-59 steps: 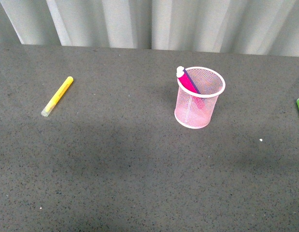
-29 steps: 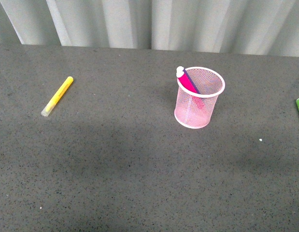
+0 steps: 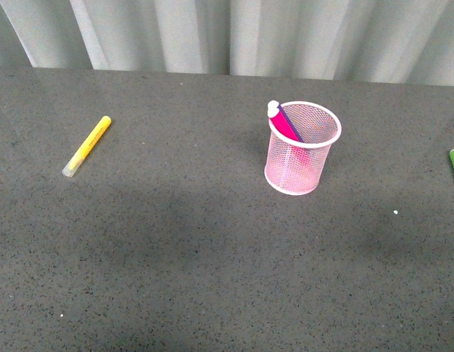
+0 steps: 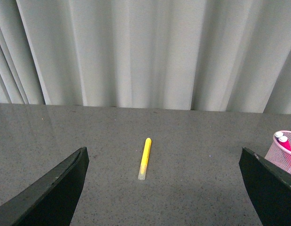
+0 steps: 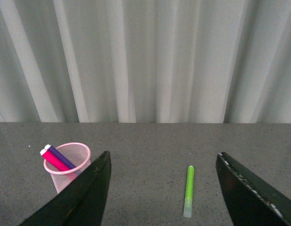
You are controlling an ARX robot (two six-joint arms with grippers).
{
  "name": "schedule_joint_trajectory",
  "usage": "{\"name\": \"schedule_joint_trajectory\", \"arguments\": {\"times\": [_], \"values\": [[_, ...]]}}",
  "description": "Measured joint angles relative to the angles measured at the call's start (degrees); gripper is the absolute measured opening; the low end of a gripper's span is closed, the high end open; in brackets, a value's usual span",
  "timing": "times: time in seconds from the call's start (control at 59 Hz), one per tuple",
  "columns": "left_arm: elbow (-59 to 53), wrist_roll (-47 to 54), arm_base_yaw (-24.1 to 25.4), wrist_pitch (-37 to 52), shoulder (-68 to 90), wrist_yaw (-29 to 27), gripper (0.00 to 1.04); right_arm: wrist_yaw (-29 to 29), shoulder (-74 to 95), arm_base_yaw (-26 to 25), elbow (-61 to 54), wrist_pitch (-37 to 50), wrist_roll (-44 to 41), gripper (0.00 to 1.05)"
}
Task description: Insert purple and pink pens into pink cup
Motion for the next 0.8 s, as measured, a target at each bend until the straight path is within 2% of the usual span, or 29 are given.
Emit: {"name": "schedule_joint_trajectory", "arguments": {"times": [0.119,0.187,0.254,0.797], "values": [[0.0,0.02,0.0,0.0,0.0,0.0,0.98,0.0,0.0,0.0,0.0,0.0,0.0,0.91],[0.0,0.0,0.0,0.0,0.0,-0.02,0.98,0.0,0.0,0.0,0.0,0.0,0.07,1.0],[0.0,0.02,0.0,0.0,0.0,0.0,0.98,0.0,0.0,0.0,0.0,0.0,0.07,0.97],[0.0,0.0,0.0,0.0,0.0,-0.02,0.98,0.0,0.0,0.0,0.0,0.0,0.07,0.98]]}}
